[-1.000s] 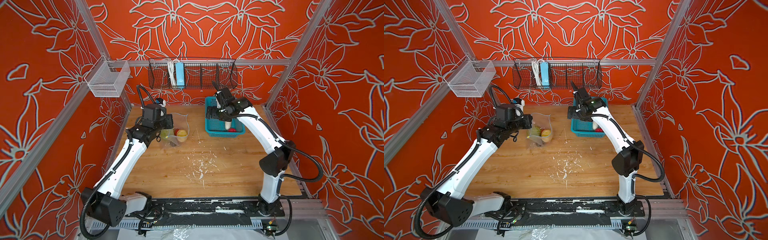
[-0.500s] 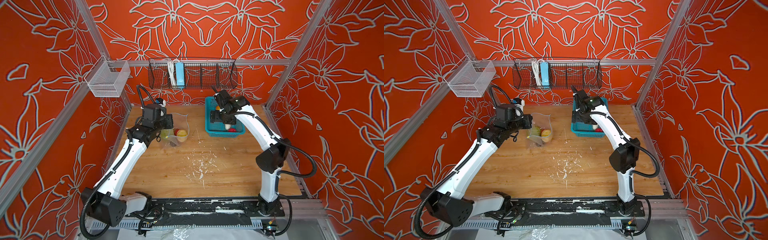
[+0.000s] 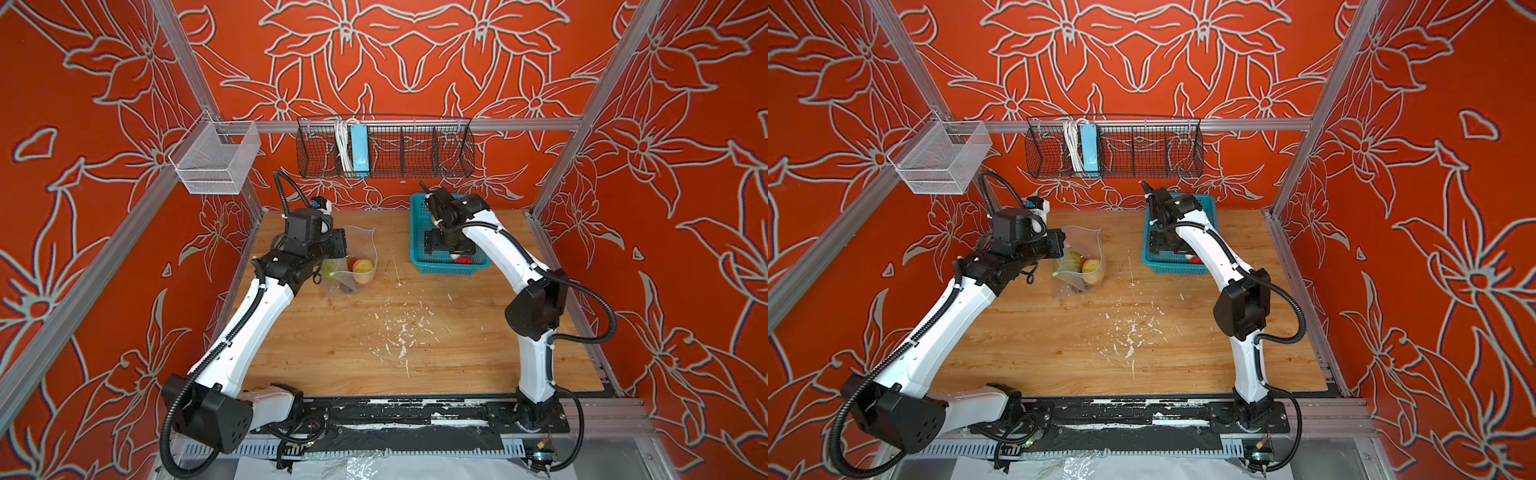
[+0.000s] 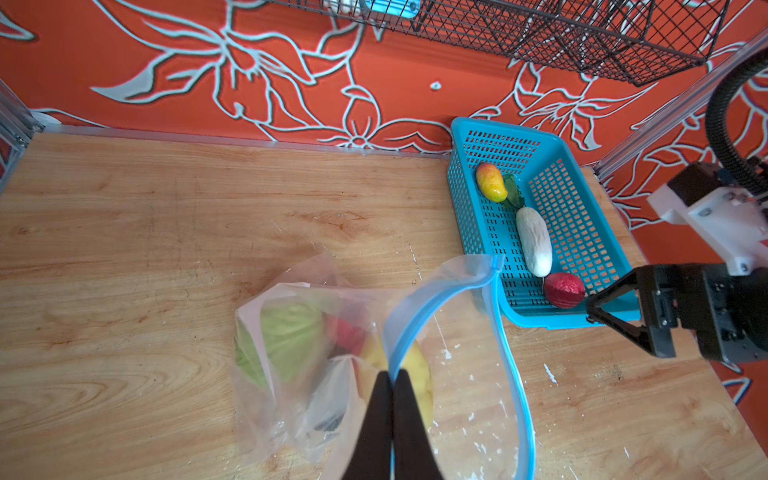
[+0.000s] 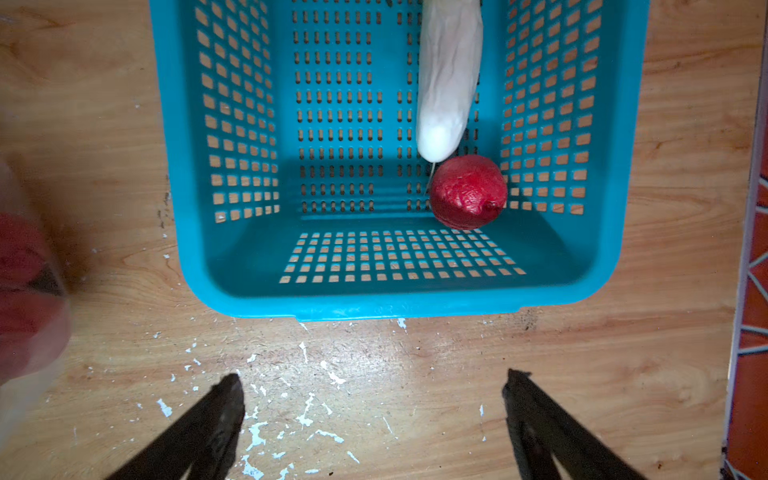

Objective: Place the food in the zip-top bag and seal the zipper
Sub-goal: 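Raise the right gripper back over the teal basket while the left holds the bag, then lower the open right gripper into the basket over the red beet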

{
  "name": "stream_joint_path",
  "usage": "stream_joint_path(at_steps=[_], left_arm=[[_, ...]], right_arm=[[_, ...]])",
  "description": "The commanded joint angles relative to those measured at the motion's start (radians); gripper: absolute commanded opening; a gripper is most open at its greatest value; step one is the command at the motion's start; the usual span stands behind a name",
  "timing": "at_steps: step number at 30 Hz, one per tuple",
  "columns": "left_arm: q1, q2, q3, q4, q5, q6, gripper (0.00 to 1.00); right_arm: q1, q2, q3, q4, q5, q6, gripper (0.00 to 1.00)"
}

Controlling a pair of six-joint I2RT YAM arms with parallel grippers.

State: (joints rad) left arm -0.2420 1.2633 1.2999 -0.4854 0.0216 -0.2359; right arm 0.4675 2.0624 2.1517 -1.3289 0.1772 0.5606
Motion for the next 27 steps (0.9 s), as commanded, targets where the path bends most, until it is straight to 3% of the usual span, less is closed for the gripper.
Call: stream_joint_path(at_steps=[1,27], left_arm=[[0.004,-0.017,-0.002,0.014,0.005,-0.005,0.00],[0.004,-0.006,0.003,0.004,-0.035,-0.017,0.00]], right_arm=[[-0.030,0.049,0.032,-0.075,0.019,0.015,0.98],[-0.157,0.225,0.177,-0.074,0.040,-0.062,0.98]])
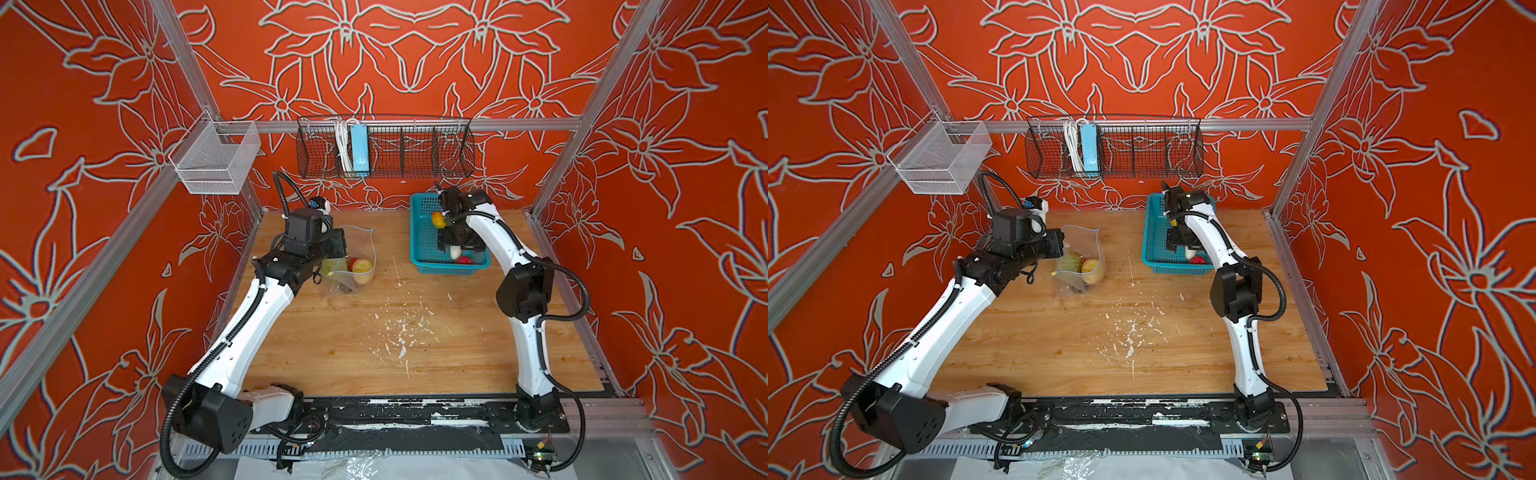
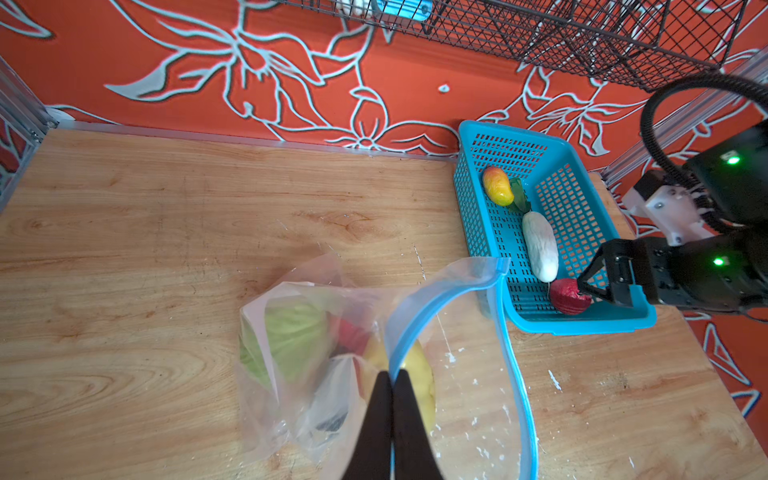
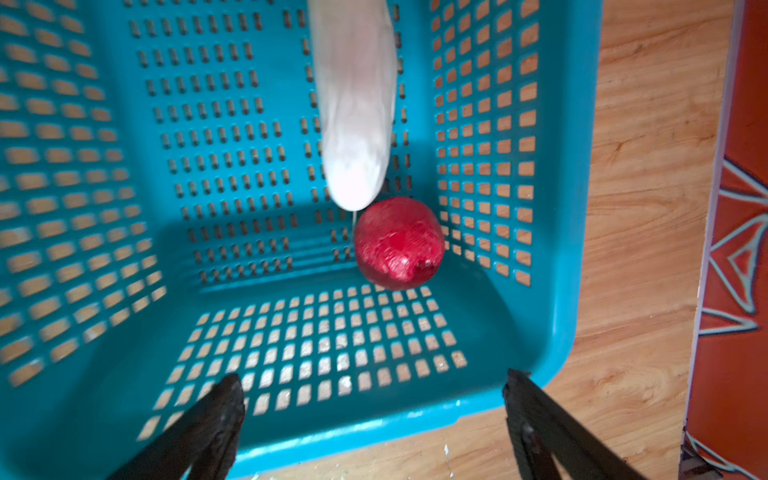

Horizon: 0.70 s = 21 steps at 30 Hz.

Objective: Place the food in the zip-top bag and seal the zipper
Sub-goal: 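Lower the open right gripper into the basket over the red beet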

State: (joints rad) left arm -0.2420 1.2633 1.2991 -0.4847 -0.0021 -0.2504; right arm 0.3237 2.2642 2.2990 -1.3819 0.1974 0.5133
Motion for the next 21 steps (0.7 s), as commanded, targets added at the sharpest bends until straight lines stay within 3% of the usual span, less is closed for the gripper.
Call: stream_joint_path(at_steps=[1,11,21], left_arm=[[0.004,-0.004,0.006,0.000,-0.010,-0.002,0.00],[0.004,-0.001,0.005,0.003,0.004,0.002,0.00],[0.004,0.001,0.003,0.004,0.001,0.005,0.00]], right_arm=[[-0.018,0.028,0.032,-0.018,0.012,-0.020,0.98],[-0.050,0.089,0.053,0.006,-0.017,-0.058,0.96],[-0.065,0.149,0.077,0.006,-0.032,-0.063,0.85]])
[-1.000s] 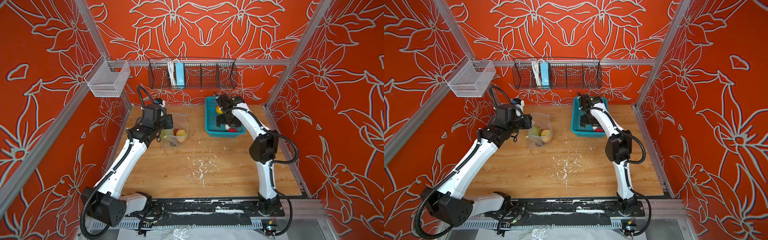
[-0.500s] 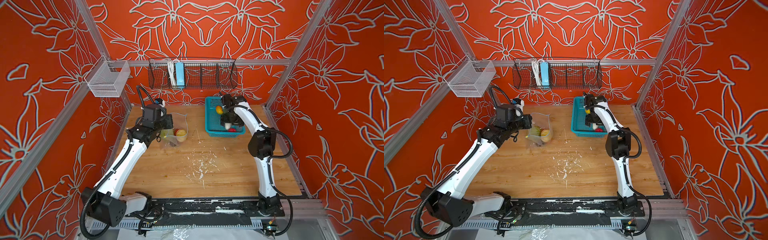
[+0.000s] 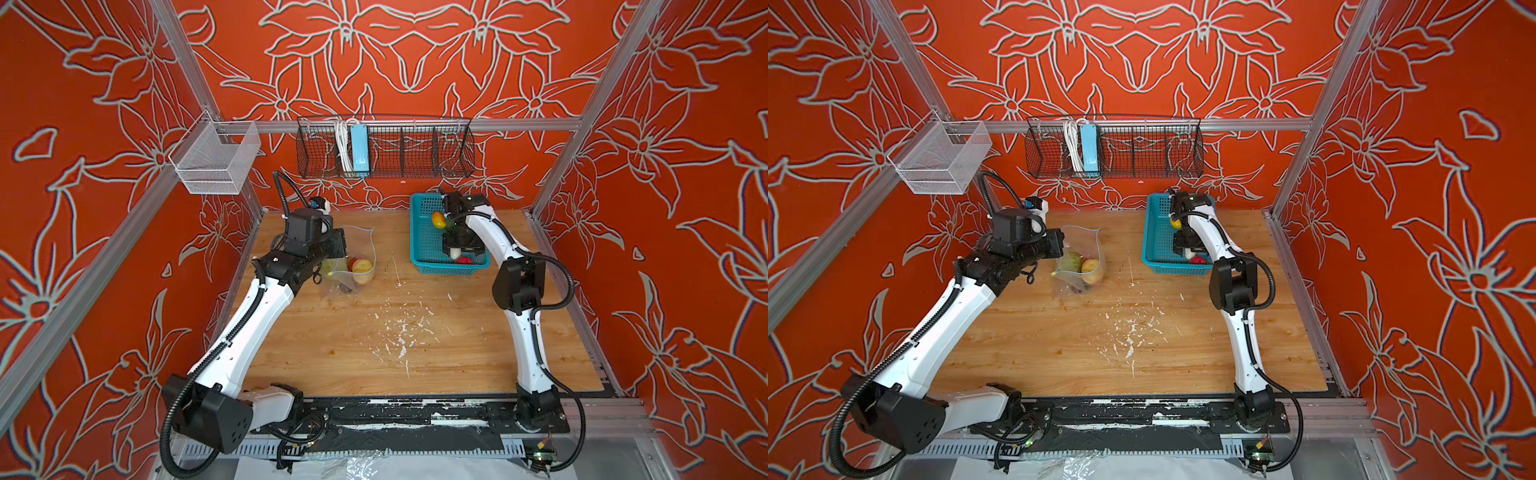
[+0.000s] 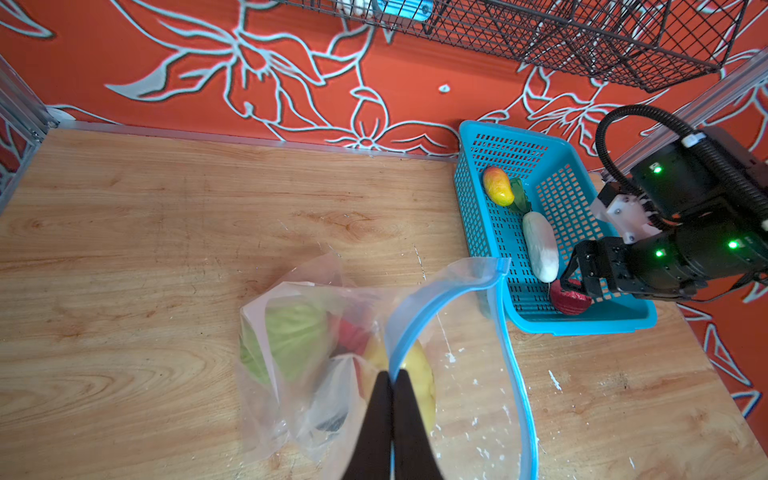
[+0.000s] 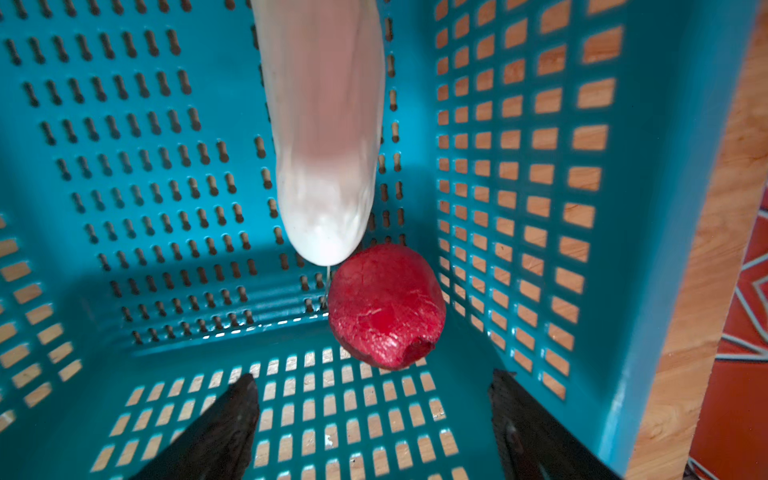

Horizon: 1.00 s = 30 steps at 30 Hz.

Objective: Place the food in the zip-top bag and seal the zipper
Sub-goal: 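Lower the open right gripper into the basket over the red beet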

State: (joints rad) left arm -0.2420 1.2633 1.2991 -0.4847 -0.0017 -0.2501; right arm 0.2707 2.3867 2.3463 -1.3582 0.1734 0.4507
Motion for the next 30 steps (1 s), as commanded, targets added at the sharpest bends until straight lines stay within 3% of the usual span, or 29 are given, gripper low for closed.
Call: stream_joint_path(at_steps=[1,30], left_arm=[[0.004,0.001,0.003,0.005,0.002,0.007,0.00],[0.004,-0.005,0.000,0.006,-0.006,0.009,0.00]], right_arm=[[-0.014,0.033,0.031,-0.019,-0.008,0.000,0.84],[-0.027,0.124,0.044,-0.017,-0.031,0.006,0.67]])
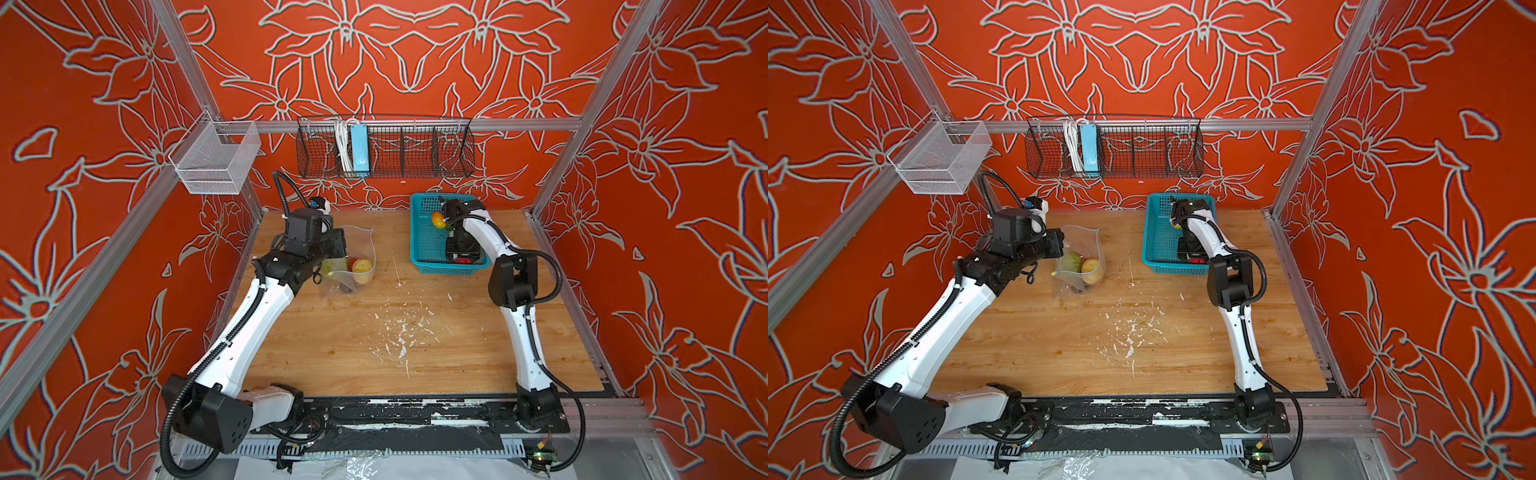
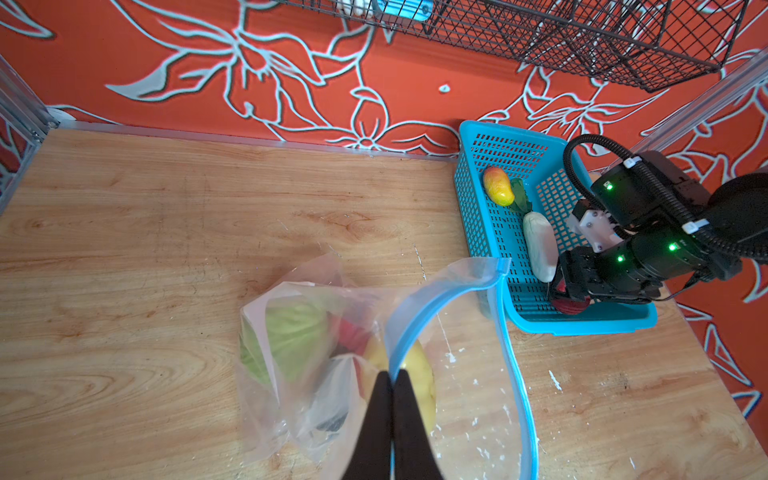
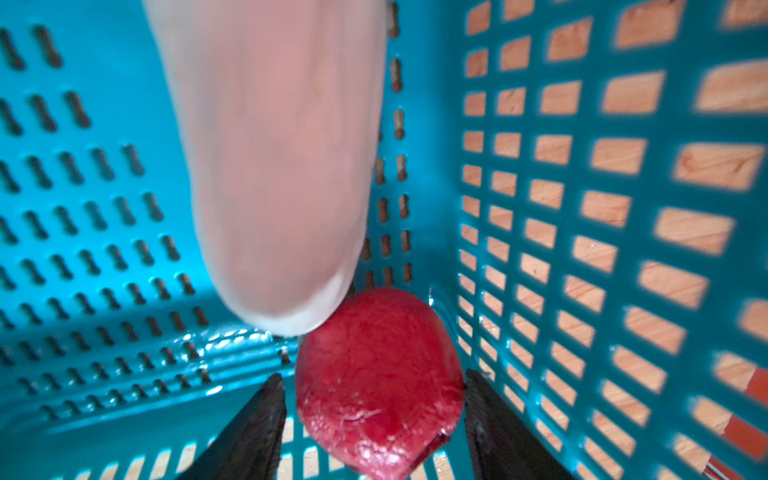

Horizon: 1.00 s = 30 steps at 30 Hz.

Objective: Place the food in the zip-top bag and seal the zipper
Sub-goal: 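Lower the open right gripper into the basket over the red beet, then close the right gripper on the red beet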

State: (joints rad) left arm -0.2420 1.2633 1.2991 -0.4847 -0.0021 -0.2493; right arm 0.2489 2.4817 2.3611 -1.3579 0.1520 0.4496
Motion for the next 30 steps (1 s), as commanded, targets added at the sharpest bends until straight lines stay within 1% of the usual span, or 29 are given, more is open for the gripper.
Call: stream_joint_path(at_steps=[1,3,8,14,16,22,30], left_arm=[[0.004,-0.006,0.000,0.007,-0.006,0.007,0.00],[0.005,-0.005,0.000,0.008,-0.006,0.008,0.00],[0.004,-0.005,0.000,0.008,-0.005,0.007,0.00],[0.004,-0.006,-0.001,0.008,-0.004,0.007,0.00],[0.004,-0.008,-0.001,0.008,-0.004,0.007,0.00],[0.004,-0.008,-0.001,0.009,-0.003,0.007,0.00],[0.004,-0.013,-0.003,0.011,0.001,0.004,0.00]], right_arm=[[-0.008,0.031,0.029,-0.017,-0.009,0.008,0.66],[-0.007,0.034,0.029,-0.015,-0.014,0.009,0.65],[-0.008,0.028,0.023,-0.015,-0.026,0.018,0.56],[-0.008,0.000,-0.003,0.009,-0.034,0.023,0.51],[-0.008,-0.008,-0.005,0.010,-0.043,0.021,0.47],[-0.008,-0.042,-0.026,0.036,-0.076,0.028,0.44],[-0.008,-0.095,-0.052,0.066,-0.106,0.045,0.44]])
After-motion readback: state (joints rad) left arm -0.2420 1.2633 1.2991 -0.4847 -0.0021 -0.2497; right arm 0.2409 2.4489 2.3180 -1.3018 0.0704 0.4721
